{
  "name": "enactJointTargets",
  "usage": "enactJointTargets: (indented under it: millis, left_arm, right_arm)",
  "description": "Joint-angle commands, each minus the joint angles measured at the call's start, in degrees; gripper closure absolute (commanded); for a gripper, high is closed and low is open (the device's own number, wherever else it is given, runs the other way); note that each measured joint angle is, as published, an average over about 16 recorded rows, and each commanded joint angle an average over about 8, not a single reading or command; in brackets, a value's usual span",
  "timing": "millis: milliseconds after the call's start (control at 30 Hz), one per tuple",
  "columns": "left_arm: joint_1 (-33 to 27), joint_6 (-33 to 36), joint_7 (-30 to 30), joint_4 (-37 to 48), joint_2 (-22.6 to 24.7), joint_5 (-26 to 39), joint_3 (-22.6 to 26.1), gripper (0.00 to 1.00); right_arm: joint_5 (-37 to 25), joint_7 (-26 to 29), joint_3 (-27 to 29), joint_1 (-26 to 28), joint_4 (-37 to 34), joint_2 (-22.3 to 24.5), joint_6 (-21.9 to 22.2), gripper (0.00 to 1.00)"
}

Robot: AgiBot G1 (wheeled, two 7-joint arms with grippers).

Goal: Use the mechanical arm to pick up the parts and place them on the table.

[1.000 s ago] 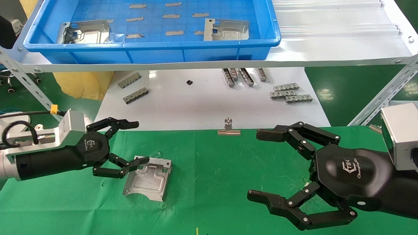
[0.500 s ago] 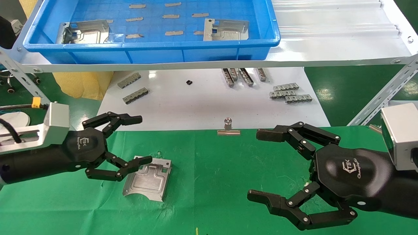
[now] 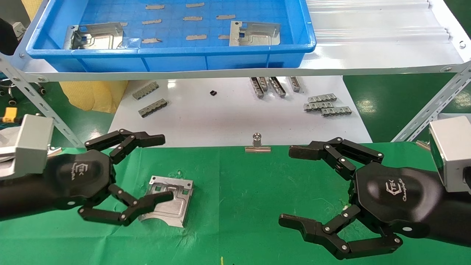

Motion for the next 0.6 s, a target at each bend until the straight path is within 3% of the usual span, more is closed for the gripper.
enactJointTargets:
  millis: [33,400,600]
  left_arm:
    - [1.1,-0.2,-1.7,-2.6,-0.7,-0.7,-0.8,0.00]
    - [6.7,-1.2,-10.3,-15.9,-4.1,-4.5,-4.8,0.00]
    - [8.3,-1.4,-12.2,-19.7,-5.1,-5.7,-6.0,0.00]
  right_arm:
    - [0.0,0.0,0.0,0.0,0.0,0.0,0.0,0.00]
    - [0.0,0.0,0.0,0.0,0.0,0.0,0.0,0.00]
    - [0.0,0.0,0.0,0.0,0.0,0.0,0.0,0.00]
